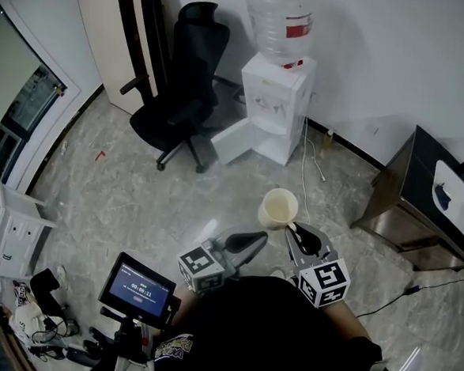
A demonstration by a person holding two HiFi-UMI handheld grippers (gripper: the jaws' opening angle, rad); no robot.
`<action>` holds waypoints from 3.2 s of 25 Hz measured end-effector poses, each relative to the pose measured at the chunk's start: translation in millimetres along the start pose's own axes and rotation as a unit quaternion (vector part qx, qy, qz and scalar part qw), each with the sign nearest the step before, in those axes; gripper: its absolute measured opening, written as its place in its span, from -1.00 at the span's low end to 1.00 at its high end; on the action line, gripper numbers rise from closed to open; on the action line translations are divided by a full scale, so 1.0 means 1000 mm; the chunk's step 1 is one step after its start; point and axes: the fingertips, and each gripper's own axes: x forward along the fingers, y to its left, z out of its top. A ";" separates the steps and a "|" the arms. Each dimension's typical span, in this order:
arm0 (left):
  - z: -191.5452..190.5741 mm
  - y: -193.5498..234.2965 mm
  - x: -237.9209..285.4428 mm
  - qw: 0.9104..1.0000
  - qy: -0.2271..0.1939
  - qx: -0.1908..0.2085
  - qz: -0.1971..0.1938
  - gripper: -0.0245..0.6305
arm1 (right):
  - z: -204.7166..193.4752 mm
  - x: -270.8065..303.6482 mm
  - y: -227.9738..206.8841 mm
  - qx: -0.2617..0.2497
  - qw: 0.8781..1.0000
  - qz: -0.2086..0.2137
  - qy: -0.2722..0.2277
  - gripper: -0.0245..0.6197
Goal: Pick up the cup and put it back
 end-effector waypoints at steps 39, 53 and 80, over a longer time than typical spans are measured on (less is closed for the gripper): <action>0.064 0.219 -0.239 0.994 -0.028 -0.104 0.013 -0.92 | 0.047 0.236 0.176 0.020 0.998 -0.050 -0.018 -0.75; 0.054 0.295 -0.251 0.990 -0.008 -0.134 0.045 -0.92 | 0.053 0.317 0.128 0.030 0.998 -0.059 0.007 -0.75; 0.109 0.452 -0.013 0.984 0.120 -0.120 -0.059 -0.92 | 0.069 0.398 -0.125 0.101 0.980 -0.173 0.006 -0.76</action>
